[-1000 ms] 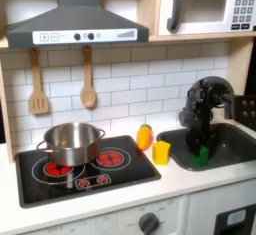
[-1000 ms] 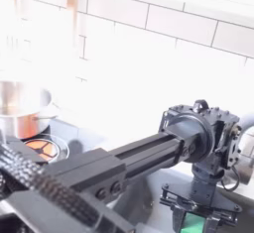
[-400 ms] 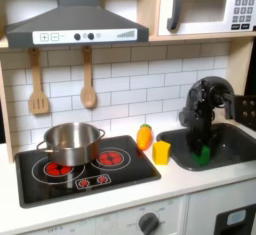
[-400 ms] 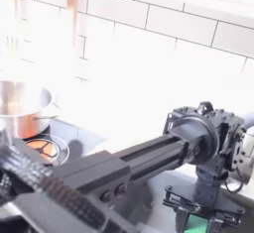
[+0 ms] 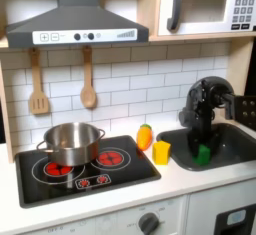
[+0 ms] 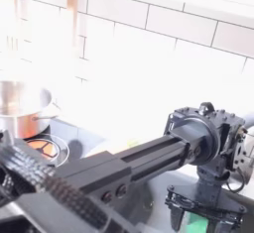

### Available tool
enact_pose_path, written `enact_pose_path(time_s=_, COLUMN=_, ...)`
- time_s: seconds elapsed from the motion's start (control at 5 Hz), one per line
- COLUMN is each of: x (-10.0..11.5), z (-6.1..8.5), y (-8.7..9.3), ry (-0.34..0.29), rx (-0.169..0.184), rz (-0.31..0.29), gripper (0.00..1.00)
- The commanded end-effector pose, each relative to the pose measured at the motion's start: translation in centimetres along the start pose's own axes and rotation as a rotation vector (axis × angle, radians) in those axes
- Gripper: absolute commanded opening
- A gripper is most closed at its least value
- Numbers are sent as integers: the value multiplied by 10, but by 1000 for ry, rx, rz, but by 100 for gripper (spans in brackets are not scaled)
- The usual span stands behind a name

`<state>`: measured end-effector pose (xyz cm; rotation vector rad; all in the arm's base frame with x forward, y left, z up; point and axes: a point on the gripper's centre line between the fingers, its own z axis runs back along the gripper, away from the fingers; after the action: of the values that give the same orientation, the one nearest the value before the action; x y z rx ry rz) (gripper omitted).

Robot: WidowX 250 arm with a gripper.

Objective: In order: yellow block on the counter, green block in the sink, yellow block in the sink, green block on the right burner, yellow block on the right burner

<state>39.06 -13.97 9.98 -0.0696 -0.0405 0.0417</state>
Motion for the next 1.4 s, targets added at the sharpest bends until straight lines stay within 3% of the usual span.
enact_pose_path(time_s=0.0, x=3, z=29, y=1, ry=-57, rx=-32, rz=15, gripper=100)
enact_pose_path(time_s=0.2, x=-1, z=31, y=4, ry=-21, rx=-25, rz=11, gripper=100)
enact_pose_path(time_s=0.6, x=0, z=54, y=26, ry=-9, rx=-45, rz=51, gripper=100)
enact_pose_path(time_s=0.8, x=-8, z=84, y=35, ry=-33, rx=-72, rz=45, gripper=100)
enact_pose_path(time_s=1.0, x=-17, z=91, y=51, ry=-3, rx=-72, rz=50, gripper=100)
enact_pose_path(time_s=1.2, x=-30, z=105, y=69, ry=-21, rx=-67, rz=24, gripper=100)
